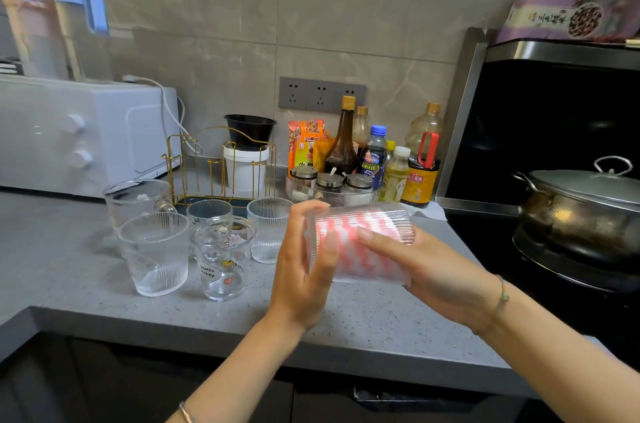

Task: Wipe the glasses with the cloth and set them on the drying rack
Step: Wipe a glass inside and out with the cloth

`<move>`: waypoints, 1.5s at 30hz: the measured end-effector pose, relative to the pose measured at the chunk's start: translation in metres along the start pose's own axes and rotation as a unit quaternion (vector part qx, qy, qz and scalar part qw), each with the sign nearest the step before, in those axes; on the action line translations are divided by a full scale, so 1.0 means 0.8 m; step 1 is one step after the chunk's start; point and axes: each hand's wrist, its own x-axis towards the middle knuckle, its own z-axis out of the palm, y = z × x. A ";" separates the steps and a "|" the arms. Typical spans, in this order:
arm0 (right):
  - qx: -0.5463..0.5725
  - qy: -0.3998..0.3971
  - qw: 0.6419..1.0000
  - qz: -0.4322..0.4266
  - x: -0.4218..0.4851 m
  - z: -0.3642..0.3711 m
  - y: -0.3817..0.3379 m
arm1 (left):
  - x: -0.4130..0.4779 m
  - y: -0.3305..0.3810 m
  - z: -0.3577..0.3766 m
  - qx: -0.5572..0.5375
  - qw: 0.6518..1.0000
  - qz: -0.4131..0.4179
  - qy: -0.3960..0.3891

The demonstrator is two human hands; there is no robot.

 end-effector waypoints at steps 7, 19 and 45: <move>-0.039 0.047 0.998 -0.019 0.006 -0.005 0.003 | 0.014 0.020 -0.010 -0.014 0.972 -0.217 -0.095; -0.016 0.073 0.997 0.011 0.004 -0.004 -0.014 | 0.010 0.018 -0.009 -0.031 0.986 -0.166 0.001; -0.133 0.145 0.979 -0.054 0.007 0.008 -0.014 | 0.020 0.005 -0.001 -0.083 0.947 -0.308 -0.022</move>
